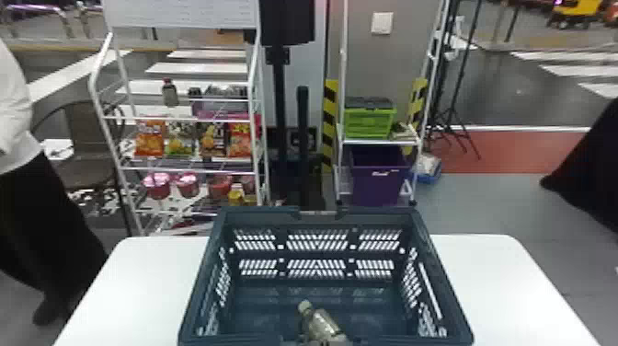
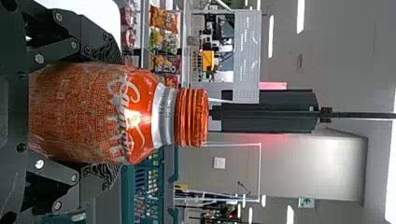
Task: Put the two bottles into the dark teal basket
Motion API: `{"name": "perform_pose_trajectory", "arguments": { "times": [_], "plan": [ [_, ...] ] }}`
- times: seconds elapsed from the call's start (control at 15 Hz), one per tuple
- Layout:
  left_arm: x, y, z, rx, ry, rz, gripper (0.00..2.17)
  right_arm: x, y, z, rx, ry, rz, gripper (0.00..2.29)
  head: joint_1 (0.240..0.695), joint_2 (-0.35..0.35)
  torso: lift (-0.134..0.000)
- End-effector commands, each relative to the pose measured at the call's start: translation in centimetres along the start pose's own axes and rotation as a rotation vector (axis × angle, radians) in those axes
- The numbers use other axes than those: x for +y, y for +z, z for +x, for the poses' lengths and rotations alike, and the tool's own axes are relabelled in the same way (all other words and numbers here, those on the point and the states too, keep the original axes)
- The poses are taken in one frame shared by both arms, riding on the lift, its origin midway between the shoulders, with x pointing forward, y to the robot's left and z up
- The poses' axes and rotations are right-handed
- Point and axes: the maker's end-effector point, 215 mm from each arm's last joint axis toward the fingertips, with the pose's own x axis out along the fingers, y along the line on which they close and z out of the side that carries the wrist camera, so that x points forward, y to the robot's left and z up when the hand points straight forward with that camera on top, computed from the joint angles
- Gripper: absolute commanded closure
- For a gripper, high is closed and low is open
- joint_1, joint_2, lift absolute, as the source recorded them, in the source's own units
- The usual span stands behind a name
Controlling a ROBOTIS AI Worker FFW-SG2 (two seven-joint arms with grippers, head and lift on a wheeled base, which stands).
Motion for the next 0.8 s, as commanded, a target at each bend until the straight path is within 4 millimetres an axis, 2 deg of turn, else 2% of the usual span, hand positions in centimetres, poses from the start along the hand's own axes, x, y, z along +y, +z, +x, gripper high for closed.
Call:
{"name": "perform_pose_trajectory", "arguments": {
  "times": [0.0, 0.13, 0.2, 0.27, 0.33, 0.53, 0.73],
  "plan": [
    [0.8, 2.5, 2.5, 0.038, -0.015, 0.017, 2.15, -0.8, -0.1, -0.3, 0.008, -0.009, -0.008, 0.03, 0.499, 0.000, 0.000],
    [1.0, 4.4, 5.3, 0.100, -0.048, 0.021, 2.15, -1.3, -0.4, -0.4, 0.018, -0.018, -0.009, 0.03, 0.499, 0.000, 0.000],
    [0.5, 4.5, 6.6, 0.157, -0.076, 0.016, 2.15, -1.4, -0.5, -0.5, 0.022, -0.020, -0.009, 0.03, 0.499, 0.000, 0.000],
    [-0.1, 5.4, 7.9, 0.189, -0.100, 0.025, 2.15, -1.5, -0.8, -0.5, 0.029, -0.021, -0.011, 0.03, 0.499, 0.000, 0.000],
    [-1.1, 6.8, 9.2, 0.207, -0.135, 0.037, 2.15, -1.5, -1.0, -0.5, 0.037, -0.021, -0.011, 0.03, 0.499, 0.000, 0.000],
    [-4.5, 8.7, 12.8, 0.266, -0.215, 0.034, 2.15, -1.8, -1.5, -0.5, 0.047, -0.034, -0.008, 0.03, 0.499, 0.000, 0.000],
    [-9.2, 10.7, 16.4, 0.280, -0.317, 0.053, 2.15, -2.0, -2.3, -0.6, 0.068, -0.045, -0.006, 0.03, 0.499, 0.000, 0.000]
  ]
}}
